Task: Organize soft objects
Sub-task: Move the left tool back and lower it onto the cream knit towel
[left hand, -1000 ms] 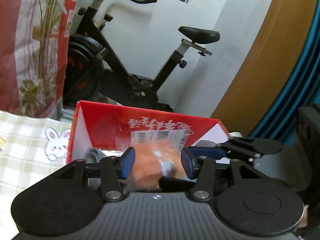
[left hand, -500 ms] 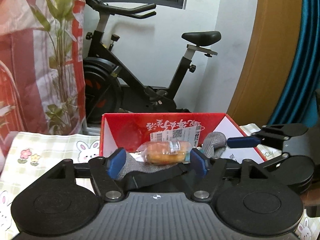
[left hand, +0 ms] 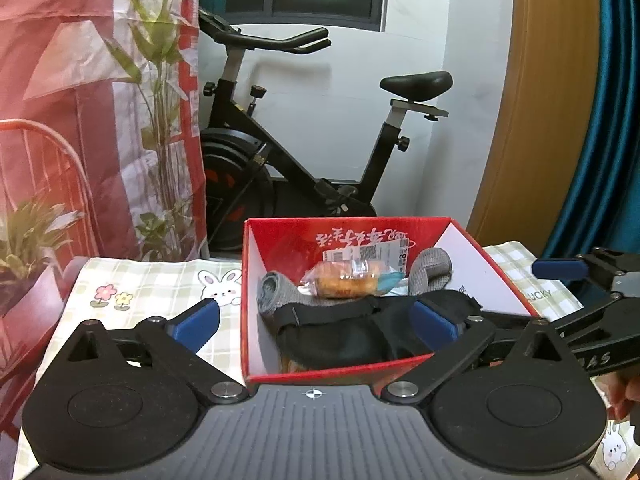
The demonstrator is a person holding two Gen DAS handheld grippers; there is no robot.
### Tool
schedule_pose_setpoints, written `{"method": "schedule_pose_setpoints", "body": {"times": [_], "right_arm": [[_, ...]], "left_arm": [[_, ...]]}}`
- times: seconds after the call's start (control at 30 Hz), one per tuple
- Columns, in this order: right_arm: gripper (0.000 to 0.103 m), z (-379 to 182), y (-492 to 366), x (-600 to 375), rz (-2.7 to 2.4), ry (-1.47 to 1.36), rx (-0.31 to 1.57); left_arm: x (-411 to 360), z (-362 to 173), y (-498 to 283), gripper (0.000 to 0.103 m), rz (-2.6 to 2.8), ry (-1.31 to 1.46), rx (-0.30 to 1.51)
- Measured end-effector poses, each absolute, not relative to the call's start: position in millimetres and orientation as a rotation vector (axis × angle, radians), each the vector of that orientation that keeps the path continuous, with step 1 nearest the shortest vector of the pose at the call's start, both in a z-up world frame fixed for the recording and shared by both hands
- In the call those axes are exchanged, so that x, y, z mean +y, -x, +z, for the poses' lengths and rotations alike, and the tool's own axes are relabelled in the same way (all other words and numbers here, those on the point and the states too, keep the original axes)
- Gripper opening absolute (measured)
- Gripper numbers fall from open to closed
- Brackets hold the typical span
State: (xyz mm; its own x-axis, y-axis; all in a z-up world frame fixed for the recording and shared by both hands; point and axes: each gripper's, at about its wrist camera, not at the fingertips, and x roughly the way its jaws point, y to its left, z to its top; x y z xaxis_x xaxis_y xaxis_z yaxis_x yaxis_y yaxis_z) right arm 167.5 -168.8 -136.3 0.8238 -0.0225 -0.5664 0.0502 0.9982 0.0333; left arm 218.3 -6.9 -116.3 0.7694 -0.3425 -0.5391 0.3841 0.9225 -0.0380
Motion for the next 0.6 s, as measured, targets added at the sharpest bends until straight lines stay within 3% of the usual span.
{"method": "schedule_pose_setpoints", "body": {"times": [0.43, 0.6], "right_arm": [[0.102, -180.4, -121.9, -178.1, -0.087, -0.138, 0.604], [0.091, -217.8, -117.2, -176.6, -0.091, -0.195, 0.647]], "left_arm": [[32.9, -160.3, -198.2, 0.103, -0.349, -0.043, 0.643], [48.0, -195.7, -204.2, 0.099, -0.315, -0.021, 0.720]]}}
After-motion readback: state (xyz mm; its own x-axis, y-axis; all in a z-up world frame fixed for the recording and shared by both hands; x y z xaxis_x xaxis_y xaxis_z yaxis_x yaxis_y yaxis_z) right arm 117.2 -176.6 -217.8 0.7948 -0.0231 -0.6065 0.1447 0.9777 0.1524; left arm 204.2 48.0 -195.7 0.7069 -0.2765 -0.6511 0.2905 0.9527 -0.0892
